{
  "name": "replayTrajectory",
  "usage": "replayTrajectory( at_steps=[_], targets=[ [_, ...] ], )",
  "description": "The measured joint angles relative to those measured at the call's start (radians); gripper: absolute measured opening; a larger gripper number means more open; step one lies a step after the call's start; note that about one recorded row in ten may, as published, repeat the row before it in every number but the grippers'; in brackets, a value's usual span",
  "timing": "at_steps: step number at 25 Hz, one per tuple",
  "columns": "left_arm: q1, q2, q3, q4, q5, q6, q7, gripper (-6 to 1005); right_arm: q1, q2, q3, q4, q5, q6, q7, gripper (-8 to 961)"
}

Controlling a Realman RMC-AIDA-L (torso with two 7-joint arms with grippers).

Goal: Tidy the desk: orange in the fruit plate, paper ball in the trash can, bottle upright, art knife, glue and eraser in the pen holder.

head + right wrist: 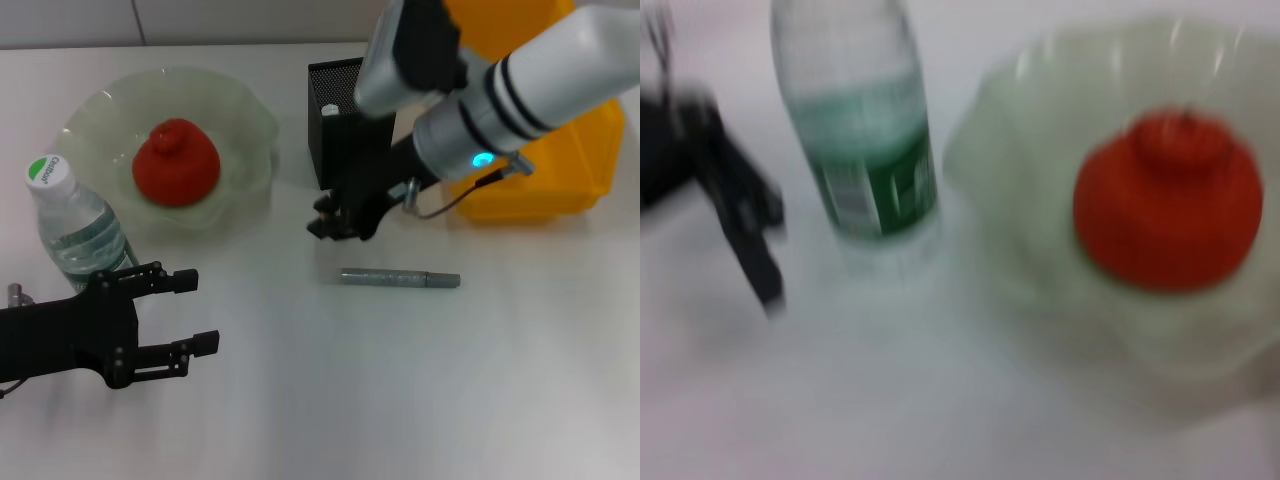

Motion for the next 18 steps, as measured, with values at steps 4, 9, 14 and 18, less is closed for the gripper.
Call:
replayTrajectory(
  at_steps=[4, 9, 14, 18],
  targets=[
    [0.0, 0.0, 0.0, 0.0, 0.0, 0.002, 0.0, 770, -0.06, -0.001, 0.136, -0.039, 0.098, -0.088, -0.063, 260],
    [0.002, 0.001, 0.0, 0.0, 0.0, 0.015, 0.0, 770, -0.157, -0.003, 0.261, -0.038, 0.271, -0.171, -0.191, 273],
    [0.001, 0.001, 0.0, -0.003, 0.0, 0.02, 0.003, 770, -0.233, -0.003, 0.346, 0.037, 0.457, -0.181, -0.372, 287],
    [0.001, 0.001, 0.0, -0.003, 0.0, 0.023, 0.004, 770, -0.245, -0.003, 0.43, 0.138, 0.566, -0.179, -0.506, 297]
  ],
)
